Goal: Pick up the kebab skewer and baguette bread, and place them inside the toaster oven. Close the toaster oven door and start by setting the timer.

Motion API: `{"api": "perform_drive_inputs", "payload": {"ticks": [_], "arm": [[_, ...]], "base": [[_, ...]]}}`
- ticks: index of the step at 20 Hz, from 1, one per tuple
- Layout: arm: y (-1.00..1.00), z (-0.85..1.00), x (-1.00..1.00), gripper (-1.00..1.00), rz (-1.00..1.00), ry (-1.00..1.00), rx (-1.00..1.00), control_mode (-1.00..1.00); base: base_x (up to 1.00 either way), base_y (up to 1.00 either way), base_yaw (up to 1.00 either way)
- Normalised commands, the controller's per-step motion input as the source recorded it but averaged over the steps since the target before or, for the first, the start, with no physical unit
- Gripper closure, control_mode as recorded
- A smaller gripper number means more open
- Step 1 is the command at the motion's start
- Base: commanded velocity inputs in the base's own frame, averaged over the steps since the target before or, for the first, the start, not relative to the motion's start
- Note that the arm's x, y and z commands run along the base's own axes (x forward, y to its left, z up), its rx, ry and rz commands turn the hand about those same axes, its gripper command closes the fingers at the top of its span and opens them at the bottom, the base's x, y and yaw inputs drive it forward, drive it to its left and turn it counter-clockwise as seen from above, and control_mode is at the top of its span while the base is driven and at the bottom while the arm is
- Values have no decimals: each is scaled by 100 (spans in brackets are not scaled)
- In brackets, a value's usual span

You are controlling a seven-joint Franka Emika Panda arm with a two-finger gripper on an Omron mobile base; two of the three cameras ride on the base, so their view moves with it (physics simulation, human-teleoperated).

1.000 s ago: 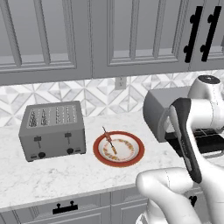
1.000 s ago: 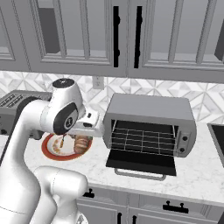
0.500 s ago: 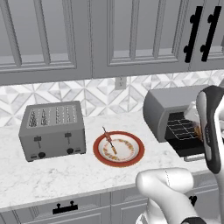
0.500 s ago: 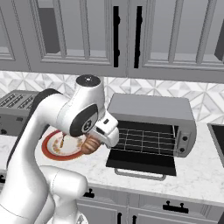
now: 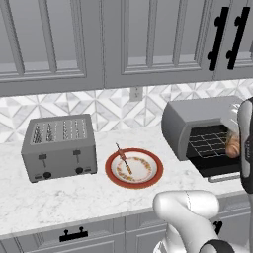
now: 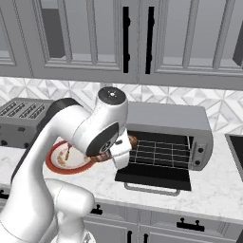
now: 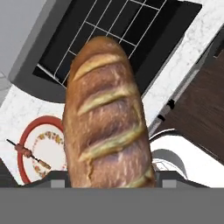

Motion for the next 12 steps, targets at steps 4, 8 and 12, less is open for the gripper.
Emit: {"api": "perform_drive_inputs", "payload": {"ticks": [4,8,12], "arm": [[-17,0,0,100,-53,-14,22,-100],[-34,0,13,100,-44,-7,14,-100],[-14,0,33,100,-26,-7,4,-100]], "base": [[0,0,0],[0,0,0],[0,0,0]]}}
